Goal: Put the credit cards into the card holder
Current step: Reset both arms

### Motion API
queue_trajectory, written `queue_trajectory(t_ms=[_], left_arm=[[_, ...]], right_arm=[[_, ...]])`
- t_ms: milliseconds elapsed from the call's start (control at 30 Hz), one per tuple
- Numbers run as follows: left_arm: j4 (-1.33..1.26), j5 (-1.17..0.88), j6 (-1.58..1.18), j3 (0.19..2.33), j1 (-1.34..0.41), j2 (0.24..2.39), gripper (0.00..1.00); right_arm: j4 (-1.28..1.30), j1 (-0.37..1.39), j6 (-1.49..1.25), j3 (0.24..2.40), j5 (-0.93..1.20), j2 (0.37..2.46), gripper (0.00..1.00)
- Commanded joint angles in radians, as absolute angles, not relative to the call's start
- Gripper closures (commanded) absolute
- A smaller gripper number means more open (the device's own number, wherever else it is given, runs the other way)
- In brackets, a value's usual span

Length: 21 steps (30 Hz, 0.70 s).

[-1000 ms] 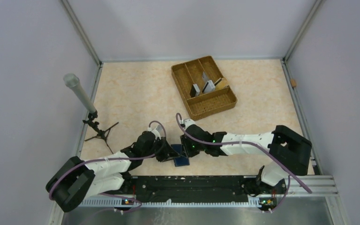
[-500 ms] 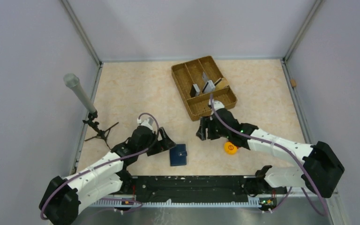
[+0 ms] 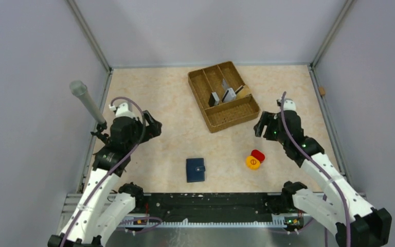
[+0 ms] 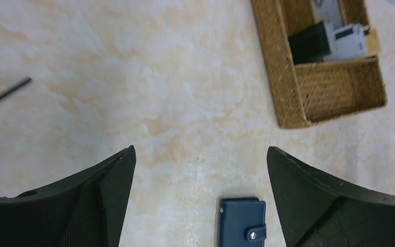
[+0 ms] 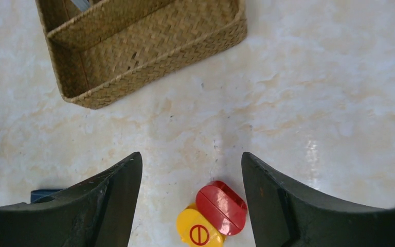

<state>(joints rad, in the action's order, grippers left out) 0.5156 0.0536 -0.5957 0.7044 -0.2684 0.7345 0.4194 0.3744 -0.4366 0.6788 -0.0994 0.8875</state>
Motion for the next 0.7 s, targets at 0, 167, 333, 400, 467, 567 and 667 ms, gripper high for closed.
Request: queue_trajectory(t_ms=[0, 167, 333, 400, 467, 567, 667], left_arm=[[0.591, 0.232, -0.438, 0.812, -0.258, 0.607, 0.01], [0.569, 0.288, -0.377, 0.774, -0.258, 0.468, 0.01], [0.583, 0.298, -0.387, 0.769, -0.259, 0.449, 0.01], [0.584, 0.295, -0.387, 0.770, -0.259, 0.452, 0.01], [0.586, 0.292, -0.387, 0.770, -0.258, 0.453, 0.01], [0.584, 0.295, -0.384, 0.771, -0.259, 0.454, 0.01], [0.584, 0.300, -0.381, 0.770, -0.259, 0.451, 0.01]], right_arm=[[0.468, 0.369, -0.410, 0.749, -0.295, 0.740, 0.30], [0.434, 0.368, -0.388, 0.738, -0.359, 0.551, 0.28], [0.422, 0.368, -0.382, 0.719, -0.380, 0.487, 0.27], [0.424, 0.368, -0.382, 0.722, -0.380, 0.489, 0.27], [0.427, 0.369, -0.380, 0.724, -0.383, 0.489, 0.27], [0.428, 0.369, -0.381, 0.723, -0.387, 0.489, 0.27], [0.424, 0.368, -0.386, 0.721, -0.381, 0.496, 0.27]])
